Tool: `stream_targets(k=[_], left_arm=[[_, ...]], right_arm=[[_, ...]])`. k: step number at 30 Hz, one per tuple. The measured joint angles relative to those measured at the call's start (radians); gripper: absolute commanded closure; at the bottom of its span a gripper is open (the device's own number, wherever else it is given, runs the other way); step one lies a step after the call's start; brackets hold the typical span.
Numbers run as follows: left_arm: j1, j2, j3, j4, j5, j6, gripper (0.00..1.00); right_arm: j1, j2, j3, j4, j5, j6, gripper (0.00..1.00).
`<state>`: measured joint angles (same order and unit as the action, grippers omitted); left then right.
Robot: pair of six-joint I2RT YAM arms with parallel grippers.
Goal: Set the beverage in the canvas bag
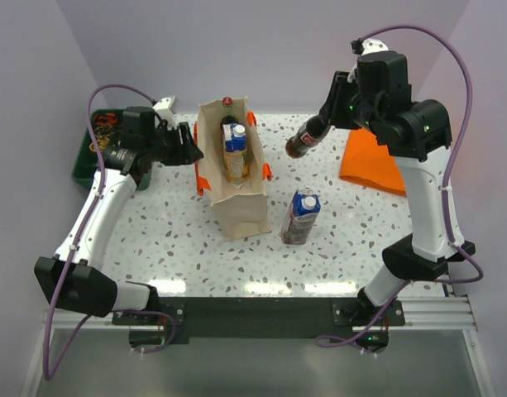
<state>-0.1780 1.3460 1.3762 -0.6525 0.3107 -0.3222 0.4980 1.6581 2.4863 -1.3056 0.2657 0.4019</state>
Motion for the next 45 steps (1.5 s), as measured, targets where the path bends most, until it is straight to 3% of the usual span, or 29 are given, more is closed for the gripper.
stream_targets(k=[17, 31, 45], left_arm=[[0.0, -0.005, -0.05, 0.007, -0.002, 0.0, 0.46], [0.0, -0.011, -0.062, 0.02, -0.005, 0.0, 0.46], [-0.008, -0.011, -0.062, 0.031, -0.004, 0.0, 0.46]], right_arm=[[0.0, 0.006, 0.004, 0.171, -0.141, 0.067, 1.0], [0.002, 0.046, -0.004, 0.309, -0.342, 0.179, 1.0], [0.129, 0.116, -0.07, 0.335, -0.311, 0.137, 1.0]])
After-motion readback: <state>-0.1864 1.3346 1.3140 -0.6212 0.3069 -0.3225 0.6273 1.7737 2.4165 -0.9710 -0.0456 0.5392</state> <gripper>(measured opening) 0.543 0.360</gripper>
